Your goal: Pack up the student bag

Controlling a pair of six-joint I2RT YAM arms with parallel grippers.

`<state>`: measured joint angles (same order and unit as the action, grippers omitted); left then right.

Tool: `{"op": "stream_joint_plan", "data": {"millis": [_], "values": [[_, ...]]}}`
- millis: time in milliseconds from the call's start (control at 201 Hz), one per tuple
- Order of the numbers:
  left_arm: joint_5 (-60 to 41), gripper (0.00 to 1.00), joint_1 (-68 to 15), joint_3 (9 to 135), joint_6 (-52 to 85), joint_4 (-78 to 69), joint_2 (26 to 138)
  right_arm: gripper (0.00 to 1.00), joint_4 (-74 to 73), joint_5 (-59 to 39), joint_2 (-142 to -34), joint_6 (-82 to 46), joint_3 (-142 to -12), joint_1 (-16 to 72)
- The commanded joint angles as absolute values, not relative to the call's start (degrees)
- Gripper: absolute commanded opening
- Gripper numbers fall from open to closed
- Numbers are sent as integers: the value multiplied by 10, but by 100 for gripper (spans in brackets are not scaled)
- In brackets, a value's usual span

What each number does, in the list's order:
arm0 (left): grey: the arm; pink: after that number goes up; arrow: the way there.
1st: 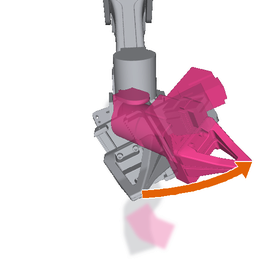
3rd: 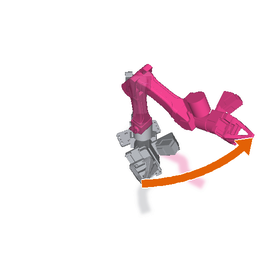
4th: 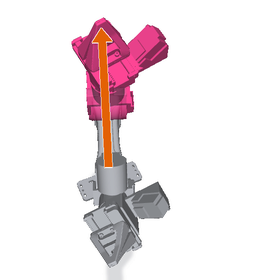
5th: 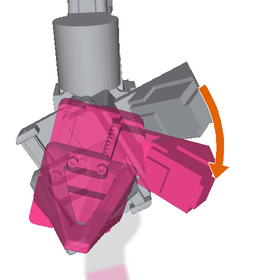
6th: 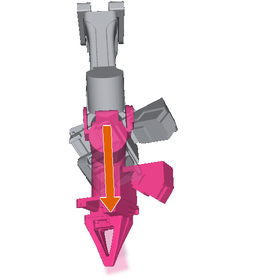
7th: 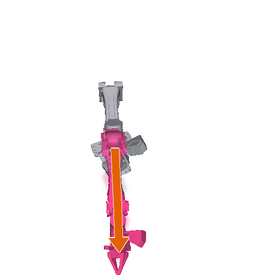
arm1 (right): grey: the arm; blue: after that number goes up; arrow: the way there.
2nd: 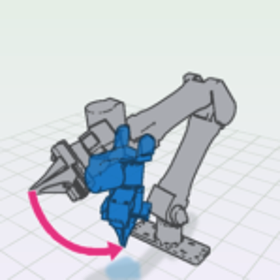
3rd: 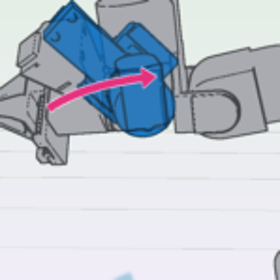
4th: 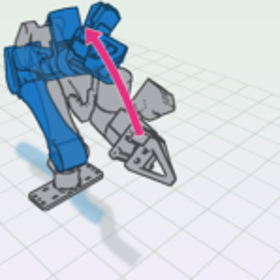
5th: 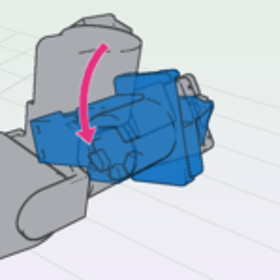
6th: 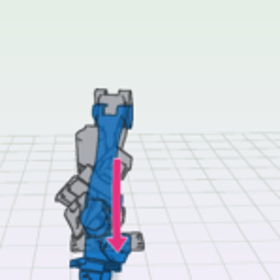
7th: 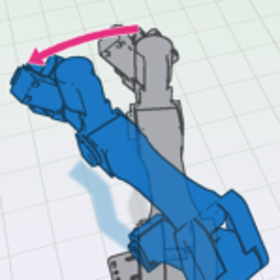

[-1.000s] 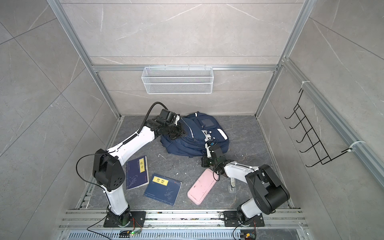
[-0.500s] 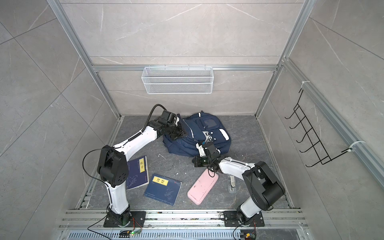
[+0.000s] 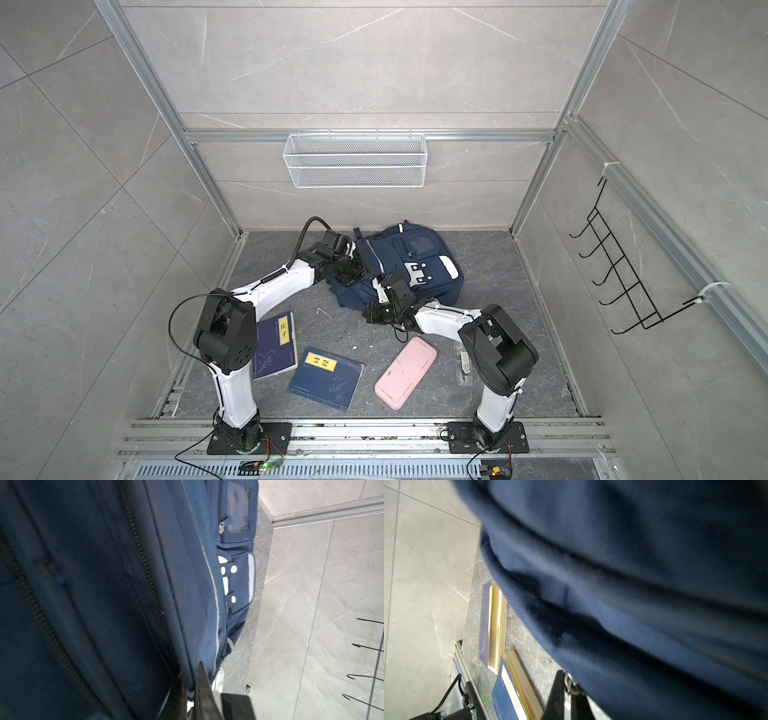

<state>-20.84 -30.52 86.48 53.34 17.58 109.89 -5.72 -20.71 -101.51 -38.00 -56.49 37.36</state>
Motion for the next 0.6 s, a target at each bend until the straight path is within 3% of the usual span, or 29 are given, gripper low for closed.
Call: {"op": "stream_joint_plan", "data": {"millis": [0,348,592], "values": [[-182,0,-292,821,550,119,1046,0,-59,-187,-1010,-392,-571,378],[-97,0,-270,552,668,-40,900,0,-10,-168,-1005,-358,-553,350],[-36,0,-299,509,708,-75,875,0,41,-180,-981,-309,-553,309]]}}
